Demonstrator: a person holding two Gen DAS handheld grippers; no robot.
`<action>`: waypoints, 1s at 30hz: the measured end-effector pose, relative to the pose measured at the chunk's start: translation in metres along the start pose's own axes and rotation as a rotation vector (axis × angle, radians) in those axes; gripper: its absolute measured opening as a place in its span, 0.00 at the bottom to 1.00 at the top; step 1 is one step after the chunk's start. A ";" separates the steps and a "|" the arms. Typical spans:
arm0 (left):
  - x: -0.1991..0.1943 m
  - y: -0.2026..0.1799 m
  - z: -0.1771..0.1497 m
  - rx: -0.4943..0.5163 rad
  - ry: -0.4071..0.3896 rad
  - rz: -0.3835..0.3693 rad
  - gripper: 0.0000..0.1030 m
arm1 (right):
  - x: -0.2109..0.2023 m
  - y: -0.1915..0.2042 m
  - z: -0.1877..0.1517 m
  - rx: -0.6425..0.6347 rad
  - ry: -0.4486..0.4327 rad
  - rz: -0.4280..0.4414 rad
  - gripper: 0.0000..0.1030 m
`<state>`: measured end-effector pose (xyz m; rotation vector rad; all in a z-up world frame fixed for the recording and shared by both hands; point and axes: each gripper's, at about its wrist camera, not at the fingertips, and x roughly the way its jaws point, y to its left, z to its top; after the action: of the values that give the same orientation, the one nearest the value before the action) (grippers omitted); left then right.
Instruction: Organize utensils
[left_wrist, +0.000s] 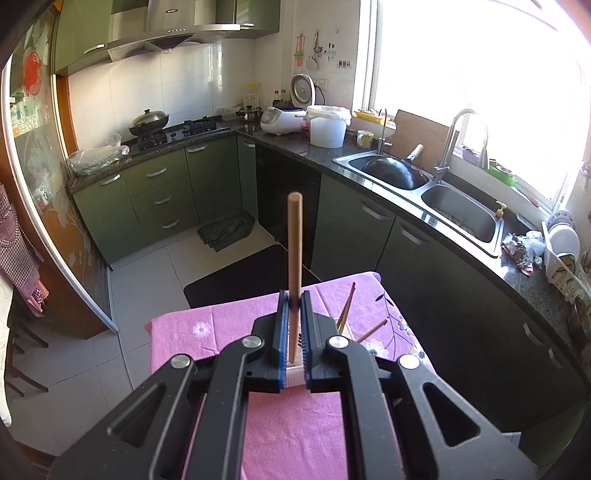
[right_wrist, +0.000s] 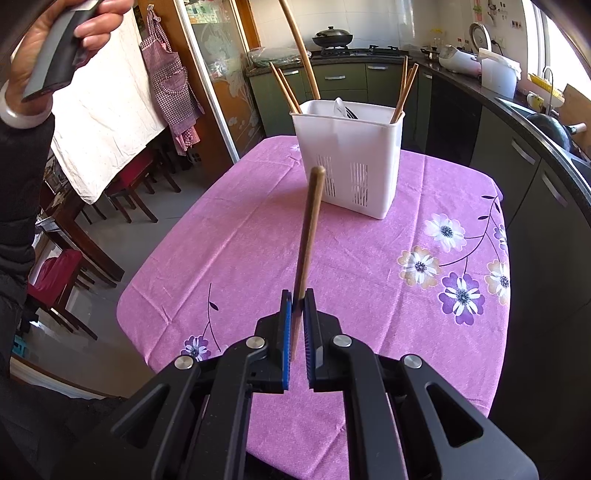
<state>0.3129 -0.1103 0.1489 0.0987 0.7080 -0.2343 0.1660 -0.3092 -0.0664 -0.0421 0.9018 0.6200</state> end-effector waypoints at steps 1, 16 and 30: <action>0.006 0.000 0.001 0.002 0.001 0.013 0.06 | 0.001 -0.001 0.000 0.002 0.001 0.002 0.07; 0.057 0.015 -0.053 -0.029 0.143 -0.037 0.24 | -0.005 -0.007 0.013 0.031 -0.027 0.007 0.07; -0.027 0.032 -0.146 0.027 0.043 -0.067 0.41 | -0.075 -0.022 0.156 0.076 -0.300 0.002 0.07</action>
<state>0.2089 -0.0500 0.0565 0.1062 0.7522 -0.3063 0.2557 -0.3193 0.0835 0.1177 0.6340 0.5757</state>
